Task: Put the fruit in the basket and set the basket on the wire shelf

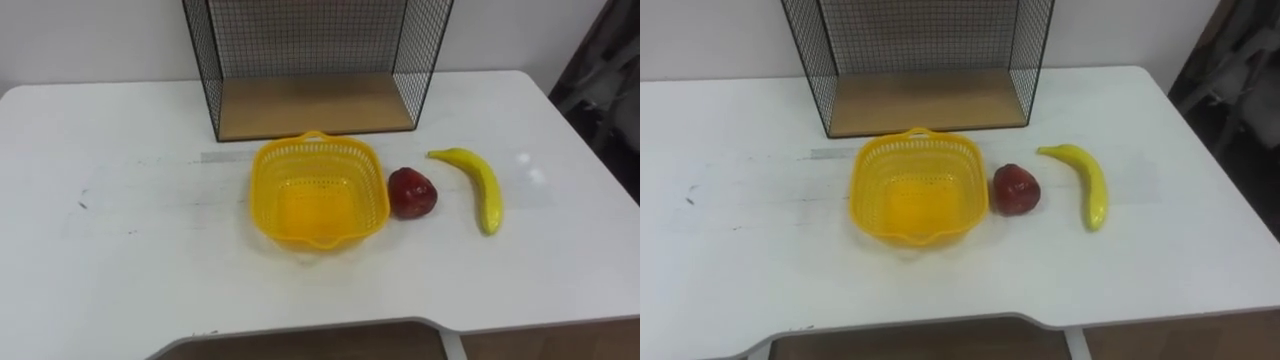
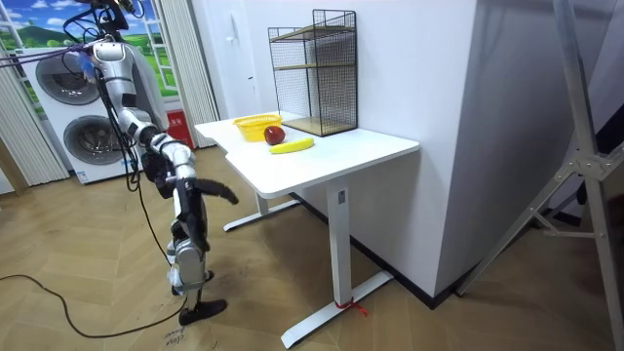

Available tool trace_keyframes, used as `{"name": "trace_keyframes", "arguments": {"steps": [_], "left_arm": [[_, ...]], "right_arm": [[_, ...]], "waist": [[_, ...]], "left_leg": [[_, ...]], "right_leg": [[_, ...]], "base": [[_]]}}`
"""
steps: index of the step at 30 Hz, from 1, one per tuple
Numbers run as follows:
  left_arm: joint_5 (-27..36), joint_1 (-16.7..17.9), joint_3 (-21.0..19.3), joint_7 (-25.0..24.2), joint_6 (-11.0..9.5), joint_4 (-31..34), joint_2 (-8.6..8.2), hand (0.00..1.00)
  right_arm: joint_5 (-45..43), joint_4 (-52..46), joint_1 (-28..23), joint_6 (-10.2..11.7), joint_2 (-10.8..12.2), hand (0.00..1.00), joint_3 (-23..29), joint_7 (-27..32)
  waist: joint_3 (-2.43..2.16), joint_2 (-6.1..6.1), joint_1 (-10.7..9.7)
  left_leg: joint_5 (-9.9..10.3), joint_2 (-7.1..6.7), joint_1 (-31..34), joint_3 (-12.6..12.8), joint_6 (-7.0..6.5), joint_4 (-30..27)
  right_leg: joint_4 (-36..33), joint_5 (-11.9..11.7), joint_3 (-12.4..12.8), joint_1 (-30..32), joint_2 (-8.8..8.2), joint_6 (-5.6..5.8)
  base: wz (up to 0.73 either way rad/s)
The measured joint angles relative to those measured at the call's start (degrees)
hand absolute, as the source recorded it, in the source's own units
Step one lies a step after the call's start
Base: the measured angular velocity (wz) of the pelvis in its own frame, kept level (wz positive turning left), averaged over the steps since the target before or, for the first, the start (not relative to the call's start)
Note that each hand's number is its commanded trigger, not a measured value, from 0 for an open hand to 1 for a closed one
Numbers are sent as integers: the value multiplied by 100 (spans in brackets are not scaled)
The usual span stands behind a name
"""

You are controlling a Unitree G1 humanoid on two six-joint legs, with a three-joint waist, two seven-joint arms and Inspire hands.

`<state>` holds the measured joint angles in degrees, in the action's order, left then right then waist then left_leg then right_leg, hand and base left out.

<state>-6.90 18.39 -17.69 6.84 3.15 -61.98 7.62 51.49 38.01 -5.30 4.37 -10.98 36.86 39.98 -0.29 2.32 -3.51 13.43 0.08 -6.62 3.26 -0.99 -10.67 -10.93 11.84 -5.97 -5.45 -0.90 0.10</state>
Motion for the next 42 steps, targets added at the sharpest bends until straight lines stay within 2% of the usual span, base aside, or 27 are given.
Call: {"name": "trace_keyframes", "arguments": {"steps": [4, 7, 9, 11, 12, 16, 19, 20, 23, 28, 32, 36, 38, 42], "left_arm": [[-8, -54, 239, 9, -15, 18, 33, 0], [-11, -95, 332, 10, -77, 14, 65, 0], [-10, -94, 344, 10, -80, 8, 73, 0], [-21, -108, 455, -33, -80, 34, 85, 0], [-55, -106, 457, -71, -80, 39, 84, 0], [-505, -64, 465, -263, -62, 116, 88, 0], [-513, -54, 500, -297, -66, 173, 96, 0], [-515, -52, 497, -335, -66, 175, 98, 0], [-626, -56, 479, -426, -71, 236, 105, 0], [-740, -4, 443, -526, -74, 288, 172, 0], [-751, -6, 444, -544, -59, 242, 193, 0], [-787, -12, 444, -592, -61, 236, 194, 0], [-787, -21, 448, -592, -60, 230, 206, 0], [-787, -87, 447, -612, -62, 232, 215, 0]], "right_arm": [[-1039, -1194, -5, 127, -66, 0, -517, 409], [-1682, -1673, 19, 188, -140, 0, -789, 495], [-2145, -1870, 25, 205, -150, 0, -916, 486], [-2661, -2108, 46, 203, -185, 0, -1077, 375], [-2831, -2164, 46, 203, -191, 0, -1120, 307], [-3639, -2489, 160, 184, -329, 0, -1461, -172], [-3664, -2512, 376, 157, -492, 0, -1707, -554], [-3664, -2514, 435, 136, -544, 0, -1770, -716], [-3812, -2524, 589, 53, -657, 0, -1820, -1134], [-3848, -2545, 761, 52, -781, 0, -1991, -1783], [-3868, -2545, 793, 2, -782, 0, -2045, -2355], [-3939, -2544, 919, -50, -802, 0, -2229, -2816], [-4188, -2543, 989, -53, -896, 0, -2454, -2990], [-4324, -2513, 1147, -80, -959, 0, -2507, -3335]], "waist": [[55, 39, 80], [58, 89, 122], [70, 82, 187], [44, 52, 224], [58, 57, 238], [51, -4, 261], [58, 3, 266], [73, 38, 274], [65, 75, 392], [38, 164, 423], [42, 268, 551], [43, 296, 555], [55, 290, 561], [59, 296, 565]], "left_leg": [[-1, 4, 32, 21, 1, 2], [-1, 3, 58, 21, 0, 1], [-1, 2, 56, 29, 1, 2], [-1, 3, 111, 28, 0, 2], [-1, 3, 110, 29, 0, 2], [-1, 8, 138, 23, 0, 2], [-2, 9, 100, -12, 1, 8], [-2, 10, 92, -18, 0, 16], [-2, 11, 101, -28, 0, 11], [-4, 13, 104, -72, 3, -19], [-4, 15, 99, -89, 4, -29], [-4, 13, 106, -110, 4, -31], [-4, 15, 106, -121, 4, -62], [-4, 13, 104, -188, 4, -81]], "right_leg": [[13, 0, 38, 63, 5, 0], [11, -4, 31, 74, 5, 3], [22, -7, 31, 63, 6, 3], [27, -15, 11, 75, 2, 3], [22, -16, -2, 83, 2, 2], [-16, -22, -16, 150, 3, -5], [-27, -23, -47, 101, 3, -7], [-12, -24, -63, 62, 1, -7], [7, -40, -78, 59, -1, -12], [20, -44, -145, 28, -10, -17], [21, -45, -159, -8, -11, -18], [21, -52, -194, -10, -17, -20], [21, -55, -198, -23, -14, -25], [16, -57, -237, -29, -18, -28]], "base": [[-5], [0], [0], [0], [0], [0], [5], [6], [1], [7], [1], [2], [0], [5]]}}
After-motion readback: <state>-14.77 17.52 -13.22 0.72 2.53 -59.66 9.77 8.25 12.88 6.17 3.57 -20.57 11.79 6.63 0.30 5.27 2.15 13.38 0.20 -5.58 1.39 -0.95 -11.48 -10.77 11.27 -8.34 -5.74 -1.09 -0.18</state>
